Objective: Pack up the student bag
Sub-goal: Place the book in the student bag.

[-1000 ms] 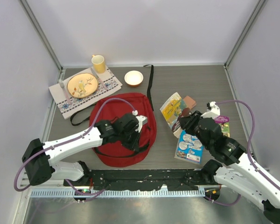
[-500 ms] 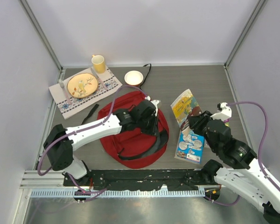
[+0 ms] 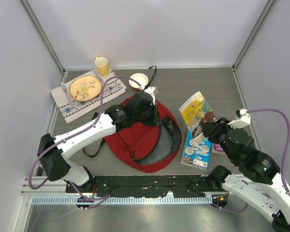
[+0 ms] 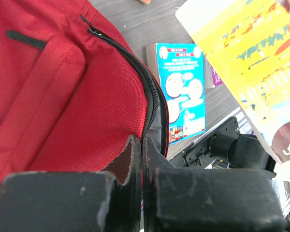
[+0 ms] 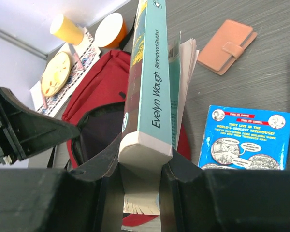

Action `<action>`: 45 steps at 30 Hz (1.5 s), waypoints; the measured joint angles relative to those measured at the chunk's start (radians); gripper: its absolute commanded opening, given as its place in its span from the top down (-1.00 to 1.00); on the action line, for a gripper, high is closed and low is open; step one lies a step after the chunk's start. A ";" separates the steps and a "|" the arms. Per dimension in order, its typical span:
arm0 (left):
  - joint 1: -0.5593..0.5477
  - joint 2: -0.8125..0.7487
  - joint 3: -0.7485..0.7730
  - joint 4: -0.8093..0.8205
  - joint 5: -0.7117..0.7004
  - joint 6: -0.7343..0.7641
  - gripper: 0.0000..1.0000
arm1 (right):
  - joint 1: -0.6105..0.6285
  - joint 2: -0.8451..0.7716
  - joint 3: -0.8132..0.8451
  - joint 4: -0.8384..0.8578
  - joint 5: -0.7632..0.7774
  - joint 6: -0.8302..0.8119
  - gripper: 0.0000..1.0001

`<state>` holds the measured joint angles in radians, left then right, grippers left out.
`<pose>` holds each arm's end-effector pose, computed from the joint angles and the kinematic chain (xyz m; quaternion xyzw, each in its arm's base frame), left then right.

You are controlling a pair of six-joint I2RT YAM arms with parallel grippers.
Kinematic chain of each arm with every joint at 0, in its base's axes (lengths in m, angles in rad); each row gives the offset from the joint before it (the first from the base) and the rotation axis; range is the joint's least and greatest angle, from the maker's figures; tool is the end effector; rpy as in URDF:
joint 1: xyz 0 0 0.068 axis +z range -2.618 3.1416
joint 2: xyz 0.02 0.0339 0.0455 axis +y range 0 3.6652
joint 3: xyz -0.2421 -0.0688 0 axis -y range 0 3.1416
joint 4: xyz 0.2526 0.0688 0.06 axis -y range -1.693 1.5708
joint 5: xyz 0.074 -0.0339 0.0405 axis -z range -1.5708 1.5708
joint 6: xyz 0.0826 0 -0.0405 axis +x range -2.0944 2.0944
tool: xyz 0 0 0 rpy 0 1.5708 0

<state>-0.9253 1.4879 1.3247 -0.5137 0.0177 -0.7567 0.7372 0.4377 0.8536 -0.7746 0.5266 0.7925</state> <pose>0.2280 -0.3052 0.2748 0.0797 0.8982 -0.3274 0.2822 0.1343 0.0659 0.3220 0.1701 0.7892 0.2265 0.5449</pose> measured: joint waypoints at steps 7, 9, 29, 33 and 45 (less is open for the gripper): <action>0.031 -0.045 0.000 -0.004 -0.022 0.005 1.00 | 0.000 0.001 0.044 -0.018 -0.159 0.000 0.98; 0.040 -0.048 0.000 -0.004 -0.025 0.005 1.00 | 0.000 0.015 0.053 -0.011 -0.219 -0.001 0.98; 0.076 -0.048 0.004 -0.030 -0.045 0.010 1.00 | -0.006 0.076 0.013 0.189 -0.713 -0.068 0.99; 0.082 -0.048 0.004 -0.058 -0.063 0.018 1.00 | -0.013 0.081 -0.038 0.262 -0.764 -0.068 0.98; 0.125 -0.048 0.002 -0.118 -0.177 0.029 1.00 | -0.016 0.170 -0.175 0.468 -0.774 -0.036 0.99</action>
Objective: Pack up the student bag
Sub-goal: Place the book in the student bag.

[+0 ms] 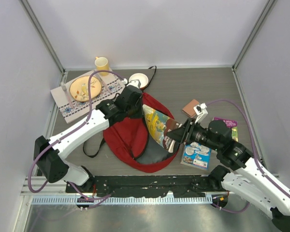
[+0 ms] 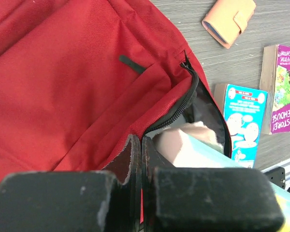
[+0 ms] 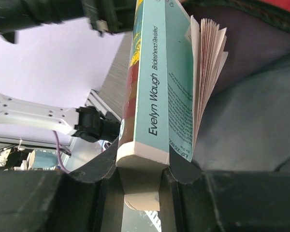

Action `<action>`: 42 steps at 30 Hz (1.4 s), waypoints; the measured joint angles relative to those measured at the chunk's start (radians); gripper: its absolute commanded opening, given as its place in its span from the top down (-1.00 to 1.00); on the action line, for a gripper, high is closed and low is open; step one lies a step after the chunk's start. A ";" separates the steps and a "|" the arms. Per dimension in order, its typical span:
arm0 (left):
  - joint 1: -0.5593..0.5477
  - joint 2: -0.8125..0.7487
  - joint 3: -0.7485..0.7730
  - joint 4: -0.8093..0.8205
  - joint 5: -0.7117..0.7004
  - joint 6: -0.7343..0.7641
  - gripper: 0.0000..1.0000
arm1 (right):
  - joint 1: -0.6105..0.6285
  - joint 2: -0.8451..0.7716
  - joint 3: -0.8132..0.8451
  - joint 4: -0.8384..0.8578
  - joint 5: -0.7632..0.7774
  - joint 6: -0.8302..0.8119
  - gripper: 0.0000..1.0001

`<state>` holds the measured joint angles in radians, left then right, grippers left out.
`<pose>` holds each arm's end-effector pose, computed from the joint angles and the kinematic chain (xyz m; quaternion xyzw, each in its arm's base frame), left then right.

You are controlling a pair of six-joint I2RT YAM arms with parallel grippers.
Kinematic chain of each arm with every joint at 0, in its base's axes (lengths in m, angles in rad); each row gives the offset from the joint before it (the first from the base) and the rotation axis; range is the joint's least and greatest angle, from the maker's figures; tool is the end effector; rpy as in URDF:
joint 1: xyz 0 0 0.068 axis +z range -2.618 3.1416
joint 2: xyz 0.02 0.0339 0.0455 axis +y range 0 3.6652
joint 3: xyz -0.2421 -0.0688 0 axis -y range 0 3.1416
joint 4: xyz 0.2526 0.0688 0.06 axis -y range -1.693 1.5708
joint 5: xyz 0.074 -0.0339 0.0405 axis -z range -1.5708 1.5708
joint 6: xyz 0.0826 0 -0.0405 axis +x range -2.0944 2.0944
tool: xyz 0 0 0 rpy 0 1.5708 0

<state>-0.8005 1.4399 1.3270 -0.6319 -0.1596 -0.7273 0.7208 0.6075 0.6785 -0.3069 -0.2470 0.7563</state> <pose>0.2605 -0.2496 0.2793 0.0014 0.9136 -0.2240 0.3394 0.1510 0.1595 0.2934 -0.0624 0.7807 0.4851 0.3891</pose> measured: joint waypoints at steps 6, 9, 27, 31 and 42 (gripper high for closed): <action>-0.008 -0.014 -0.002 0.026 0.014 0.000 1.00 | 0.001 0.045 -0.077 -0.045 0.074 0.060 0.99; -0.039 -0.049 -0.002 0.061 0.062 -0.002 1.00 | 0.008 0.082 -0.113 -0.122 0.113 0.085 0.98; -0.042 -0.104 -0.055 0.174 0.153 -0.026 1.00 | 0.010 -0.035 -0.196 -0.076 0.160 0.256 0.99; -0.042 -0.122 -0.063 0.182 0.173 -0.027 1.00 | 0.010 0.000 -0.265 0.108 0.143 0.359 0.98; -0.042 -0.188 -0.063 0.185 0.172 -0.014 1.00 | 0.003 0.222 -0.325 0.520 0.125 0.514 0.99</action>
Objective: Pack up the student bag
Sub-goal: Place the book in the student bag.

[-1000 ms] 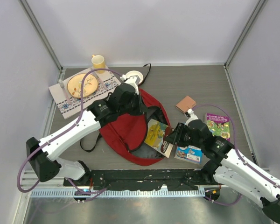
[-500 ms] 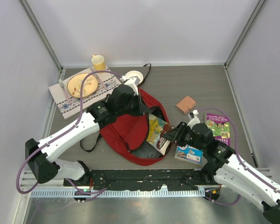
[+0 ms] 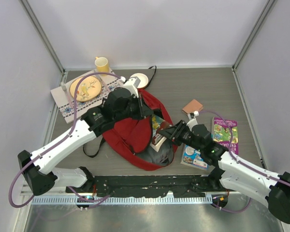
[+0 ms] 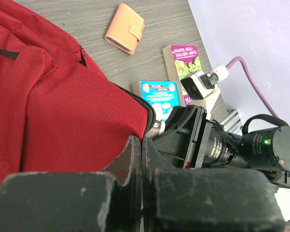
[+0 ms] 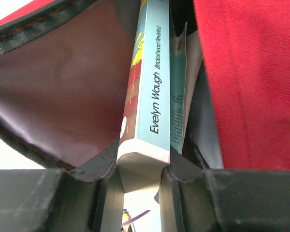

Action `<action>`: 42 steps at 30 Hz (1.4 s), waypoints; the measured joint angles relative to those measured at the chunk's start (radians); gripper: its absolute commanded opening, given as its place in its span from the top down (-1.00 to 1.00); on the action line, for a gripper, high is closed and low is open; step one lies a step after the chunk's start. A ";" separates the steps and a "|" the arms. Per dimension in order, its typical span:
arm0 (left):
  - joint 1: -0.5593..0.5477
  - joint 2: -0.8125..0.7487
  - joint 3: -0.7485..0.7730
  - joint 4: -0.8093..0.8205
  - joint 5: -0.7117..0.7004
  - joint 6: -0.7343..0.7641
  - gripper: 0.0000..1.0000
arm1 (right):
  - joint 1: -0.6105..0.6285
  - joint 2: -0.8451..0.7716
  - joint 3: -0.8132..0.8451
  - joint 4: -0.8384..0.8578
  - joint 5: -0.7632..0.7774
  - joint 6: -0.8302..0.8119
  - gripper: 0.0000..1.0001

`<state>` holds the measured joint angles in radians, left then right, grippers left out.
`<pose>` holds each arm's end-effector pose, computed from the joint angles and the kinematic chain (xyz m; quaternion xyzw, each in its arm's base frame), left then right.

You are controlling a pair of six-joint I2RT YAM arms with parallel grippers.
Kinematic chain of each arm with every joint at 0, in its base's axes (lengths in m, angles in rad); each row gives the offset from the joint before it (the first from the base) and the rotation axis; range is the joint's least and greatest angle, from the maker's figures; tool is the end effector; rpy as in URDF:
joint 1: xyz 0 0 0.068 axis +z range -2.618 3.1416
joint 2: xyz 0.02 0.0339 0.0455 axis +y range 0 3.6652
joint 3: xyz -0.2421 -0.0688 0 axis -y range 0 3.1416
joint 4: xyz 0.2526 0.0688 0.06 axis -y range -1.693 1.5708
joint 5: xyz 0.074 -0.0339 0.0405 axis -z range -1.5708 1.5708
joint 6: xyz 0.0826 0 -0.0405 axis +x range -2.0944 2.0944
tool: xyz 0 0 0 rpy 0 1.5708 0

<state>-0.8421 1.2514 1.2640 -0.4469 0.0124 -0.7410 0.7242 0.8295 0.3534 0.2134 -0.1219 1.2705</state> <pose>0.2242 -0.2527 0.3406 0.0459 0.8416 -0.3865 0.3745 0.1875 0.1792 0.1891 0.1780 0.7728 0.5364 0.2889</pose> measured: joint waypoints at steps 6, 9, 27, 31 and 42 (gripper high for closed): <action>0.000 -0.008 0.004 -0.008 -0.003 0.020 1.00 | -0.009 0.009 -0.014 -0.063 0.077 -0.020 0.93; 0.000 -0.008 0.004 -0.018 -0.003 0.024 1.00 | -0.014 0.043 -0.008 -0.159 0.121 -0.067 0.74; 0.000 -0.008 -0.038 0.039 0.010 -0.014 1.00 | -0.015 0.101 -0.151 0.100 0.027 0.005 -0.13; 0.000 -0.005 -0.071 0.073 0.016 -0.041 1.00 | -0.015 0.148 -0.150 0.155 0.012 0.021 -0.28; 0.000 0.005 -0.094 0.125 0.021 -0.085 1.00 | -0.015 0.174 -0.144 0.182 0.008 0.038 0.47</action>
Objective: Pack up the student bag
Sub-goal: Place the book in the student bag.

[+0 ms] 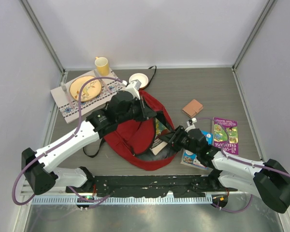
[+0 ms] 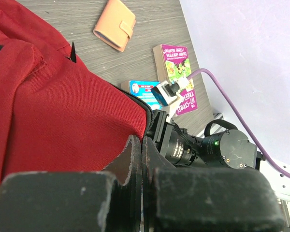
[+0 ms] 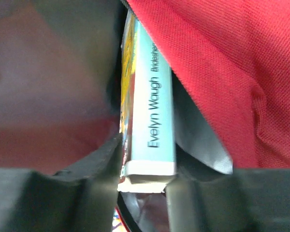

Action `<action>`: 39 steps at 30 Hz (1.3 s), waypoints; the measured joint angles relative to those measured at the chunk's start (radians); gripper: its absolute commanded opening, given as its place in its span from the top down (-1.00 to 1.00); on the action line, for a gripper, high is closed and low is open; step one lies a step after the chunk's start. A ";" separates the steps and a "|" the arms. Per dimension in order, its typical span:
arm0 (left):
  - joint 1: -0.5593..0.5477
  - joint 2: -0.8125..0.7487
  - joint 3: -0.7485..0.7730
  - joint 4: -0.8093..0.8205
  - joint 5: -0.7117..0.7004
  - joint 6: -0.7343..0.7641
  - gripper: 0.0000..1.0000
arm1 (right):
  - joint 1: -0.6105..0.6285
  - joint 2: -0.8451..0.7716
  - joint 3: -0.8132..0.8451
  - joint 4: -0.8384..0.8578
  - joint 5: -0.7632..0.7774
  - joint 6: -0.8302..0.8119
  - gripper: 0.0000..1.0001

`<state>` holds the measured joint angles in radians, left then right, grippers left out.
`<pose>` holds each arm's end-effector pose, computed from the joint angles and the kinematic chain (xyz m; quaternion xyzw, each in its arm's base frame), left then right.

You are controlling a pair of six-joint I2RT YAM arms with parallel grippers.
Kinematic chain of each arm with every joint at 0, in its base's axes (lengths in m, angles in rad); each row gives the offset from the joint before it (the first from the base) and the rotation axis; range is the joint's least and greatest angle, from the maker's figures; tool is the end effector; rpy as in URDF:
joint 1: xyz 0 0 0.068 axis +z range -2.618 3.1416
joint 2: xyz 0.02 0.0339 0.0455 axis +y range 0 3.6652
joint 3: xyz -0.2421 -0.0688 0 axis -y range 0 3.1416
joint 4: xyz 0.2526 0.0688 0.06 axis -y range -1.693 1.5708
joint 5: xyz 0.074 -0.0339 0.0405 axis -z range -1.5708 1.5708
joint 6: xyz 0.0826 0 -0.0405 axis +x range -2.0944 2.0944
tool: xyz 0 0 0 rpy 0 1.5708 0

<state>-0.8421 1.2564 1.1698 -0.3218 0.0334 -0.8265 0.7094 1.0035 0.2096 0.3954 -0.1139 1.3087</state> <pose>0.2281 -0.2597 0.3195 0.0157 0.8356 -0.4161 0.3584 0.1863 0.1723 0.1191 0.2154 0.8040 0.4927 0.2540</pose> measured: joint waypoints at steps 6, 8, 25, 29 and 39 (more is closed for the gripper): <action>0.000 0.003 -0.006 0.018 0.014 -0.008 1.00 | 0.000 -0.014 0.023 -0.026 0.011 0.004 0.98; 0.000 0.003 -0.013 0.019 0.014 -0.008 1.00 | 0.000 -0.036 0.046 -0.064 0.010 -0.011 0.98; 0.001 -0.003 0.071 -0.029 0.023 0.088 1.00 | -0.007 0.258 0.161 0.303 -0.158 0.075 0.98; 0.001 -0.005 0.071 -0.043 0.034 0.106 1.00 | -0.011 0.421 0.169 0.348 -0.144 0.079 0.98; 0.001 -0.009 0.071 -0.035 0.103 0.129 1.00 | 0.034 0.452 0.224 0.503 -0.144 0.045 0.96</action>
<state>-0.8410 1.2472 1.2407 -0.3569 0.1368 -0.6975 0.7429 1.4559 0.4332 0.8982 -0.2581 1.3540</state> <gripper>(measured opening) 0.009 0.320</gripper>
